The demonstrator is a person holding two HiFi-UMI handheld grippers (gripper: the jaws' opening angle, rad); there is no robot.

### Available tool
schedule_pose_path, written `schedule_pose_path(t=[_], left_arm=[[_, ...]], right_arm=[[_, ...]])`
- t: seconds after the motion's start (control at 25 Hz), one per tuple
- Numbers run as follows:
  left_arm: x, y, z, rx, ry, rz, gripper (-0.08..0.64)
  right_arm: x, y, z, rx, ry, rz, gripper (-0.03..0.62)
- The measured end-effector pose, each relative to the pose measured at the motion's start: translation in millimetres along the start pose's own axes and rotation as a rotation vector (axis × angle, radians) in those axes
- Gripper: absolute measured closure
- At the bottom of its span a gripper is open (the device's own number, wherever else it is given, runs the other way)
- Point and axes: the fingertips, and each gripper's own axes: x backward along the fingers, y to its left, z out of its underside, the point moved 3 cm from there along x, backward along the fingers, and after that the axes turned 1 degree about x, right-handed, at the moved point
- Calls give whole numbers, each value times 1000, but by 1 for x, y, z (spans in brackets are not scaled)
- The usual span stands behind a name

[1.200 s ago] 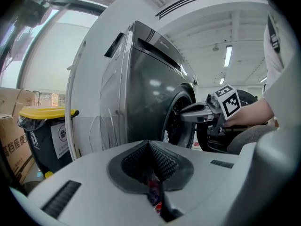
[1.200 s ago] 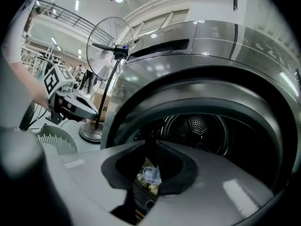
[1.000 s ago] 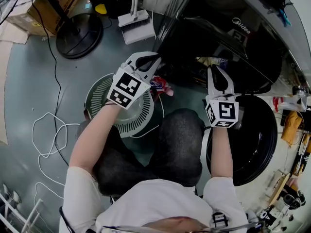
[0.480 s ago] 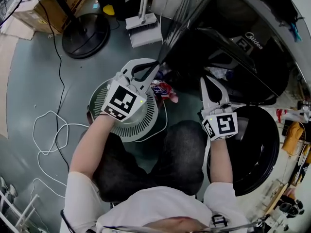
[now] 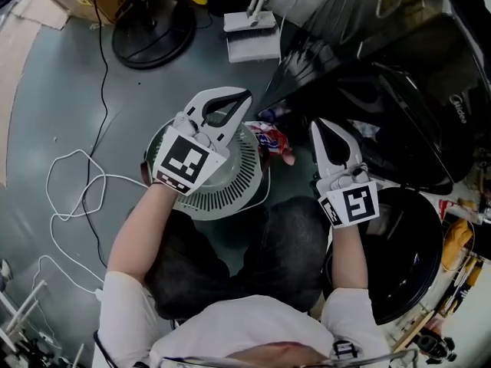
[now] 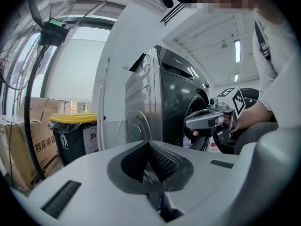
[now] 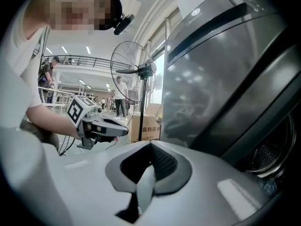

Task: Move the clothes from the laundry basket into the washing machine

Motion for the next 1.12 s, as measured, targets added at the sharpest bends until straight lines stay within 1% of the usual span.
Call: schedule_pose_path(t=[0.12, 0.24, 0.32, 0.44, 0.6, 0.68, 0.76, 0.84, 1.0, 1.12], left_arm=[[11, 5, 0, -18, 3, -25, 554], [23, 1, -2, -41, 27, -39, 555], [27, -2, -4, -59, 36, -43, 555], [34, -11, -10, -73, 27, -37, 555], [45, -14, -15, -24, 7, -47, 555], [51, -13, -16, 4, 15, -65, 555], [56, -12, -18, 13, 35, -81, 555], [60, -15, -21, -8, 54, -104, 555], [73, -38, -30, -70, 63, -136, 555], [80, -51, -48, -60, 54, -130, 555]], right_arm=[[-12, 9, 5, 7, -17, -27, 582], [-21, 22, 6, 30, -26, -60, 583], [-27, 29, 4, 35, -29, -81, 583], [-31, 35, 2, 28, -23, -101, 583], [-33, 38, -3, 5, -14, -117, 583], [-35, 41, -6, -6, -6, -127, 583], [-36, 44, -8, -12, 1, -130, 582], [-36, 48, -11, -7, 10, -129, 582], [-30, 61, -27, -10, 40, -147, 583], [-21, 63, -49, -35, 51, -144, 583]])
